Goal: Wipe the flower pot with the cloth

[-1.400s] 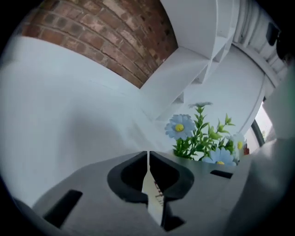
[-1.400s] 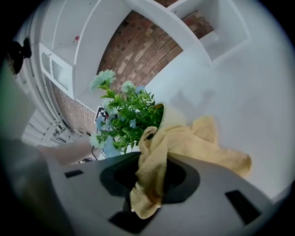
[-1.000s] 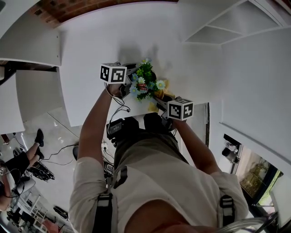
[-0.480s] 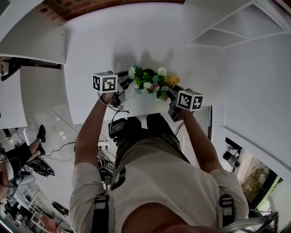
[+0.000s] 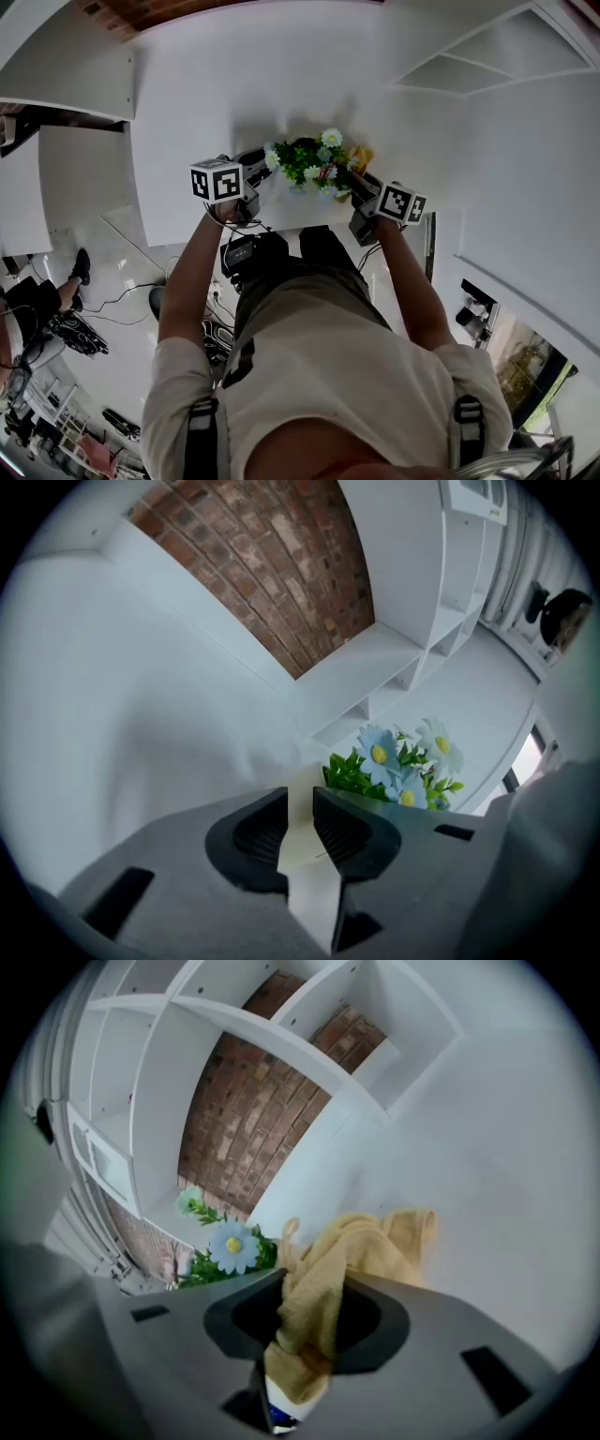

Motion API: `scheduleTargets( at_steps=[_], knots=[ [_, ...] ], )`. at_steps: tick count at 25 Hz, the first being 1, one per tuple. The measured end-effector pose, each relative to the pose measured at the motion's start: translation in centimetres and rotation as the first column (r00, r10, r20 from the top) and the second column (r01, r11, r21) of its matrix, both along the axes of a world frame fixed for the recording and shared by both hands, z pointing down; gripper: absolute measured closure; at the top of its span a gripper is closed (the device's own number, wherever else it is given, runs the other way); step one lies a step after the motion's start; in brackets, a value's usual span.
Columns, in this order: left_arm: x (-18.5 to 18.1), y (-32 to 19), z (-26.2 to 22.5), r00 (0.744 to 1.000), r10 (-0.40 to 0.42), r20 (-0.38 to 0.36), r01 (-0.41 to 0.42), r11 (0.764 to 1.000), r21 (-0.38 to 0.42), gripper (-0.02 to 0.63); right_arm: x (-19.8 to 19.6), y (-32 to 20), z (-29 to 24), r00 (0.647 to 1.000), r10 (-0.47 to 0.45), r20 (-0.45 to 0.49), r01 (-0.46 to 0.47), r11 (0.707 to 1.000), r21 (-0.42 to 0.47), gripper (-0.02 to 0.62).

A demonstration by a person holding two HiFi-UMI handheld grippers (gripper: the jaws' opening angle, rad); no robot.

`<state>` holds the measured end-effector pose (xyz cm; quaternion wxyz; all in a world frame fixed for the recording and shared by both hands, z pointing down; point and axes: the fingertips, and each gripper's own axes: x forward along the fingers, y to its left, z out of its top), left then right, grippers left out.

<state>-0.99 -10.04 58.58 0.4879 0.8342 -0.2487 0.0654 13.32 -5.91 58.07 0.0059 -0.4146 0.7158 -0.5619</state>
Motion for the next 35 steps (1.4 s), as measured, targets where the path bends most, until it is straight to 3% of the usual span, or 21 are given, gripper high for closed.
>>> scheduleTargets(
  at_steps=[2, 4, 8, 15, 21, 23, 26, 28, 31, 35],
  knots=[
    [-0.1, 0.1, 0.4, 0.999, -0.015, 0.032, 0.015, 1.000, 0.005, 0.529, 0.0, 0.8, -0.4, 0.999, 0.021, 0.046, -0.021, 1.000, -0.003, 0.474],
    [0.1, 0.5, 0.6, 1.000, -0.024, 0.013, 0.024, 1.000, -0.007, 0.543, -0.6, 1.9, -0.1, 0.998, -0.009, 0.057, 0.009, 1.000, -0.017, 0.475],
    [0.2, 0.7, 0.7, 0.999, -0.046, -0.029, 0.045, 0.999, -0.029, 0.548, -3.5, 3.8, 0.6, 0.993, -0.112, 0.023, 0.113, 0.993, -0.032, 0.474],
    [0.4, 1.4, 0.4, 0.997, -0.066, -0.039, 0.064, 0.997, -0.048, 0.565, -7.0, 5.3, 1.3, 0.976, -0.202, -0.076, 0.201, 0.979, -0.031, 0.474],
    [1.4, 3.8, 0.2, 0.999, 0.033, -0.020, -0.033, 0.999, -0.016, 0.565, -11.6, 8.7, 0.2, 0.927, -0.376, -0.002, 0.376, 0.926, -0.020, 0.471],
    [1.1, 3.8, 0.0, 0.999, 0.026, -0.018, -0.026, 1.000, -0.002, 0.565, -10.5, 8.7, 0.0, 0.942, -0.336, -0.002, 0.336, 0.942, -0.020, 0.469],
    [0.1, 2.2, -0.2, 0.999, -0.032, -0.024, 0.032, 0.999, 0.004, 0.550, -5.6, 6.6, -0.4, 0.992, -0.126, -0.013, 0.125, 0.992, -0.028, 0.469],
    [-0.2, 1.1, -0.2, 0.998, -0.054, -0.041, 0.054, 0.999, -0.007, 0.534, -3.1, 5.1, -0.6, 0.999, -0.034, -0.041, 0.033, 0.999, -0.018, 0.471],
    [0.6, 0.3, -0.2, 0.996, -0.058, -0.062, 0.057, 0.998, -0.017, 0.532, -2.1, 4.2, -0.2, 0.991, -0.023, -0.128, 0.024, 1.000, 0.001, 0.471],
    [1.4, -0.2, -0.5, 0.996, -0.076, -0.052, 0.075, 0.997, -0.012, 0.551, -4.7, 4.5, 0.4, 0.981, -0.082, -0.173, 0.085, 0.996, 0.005, 0.471]
  ],
)
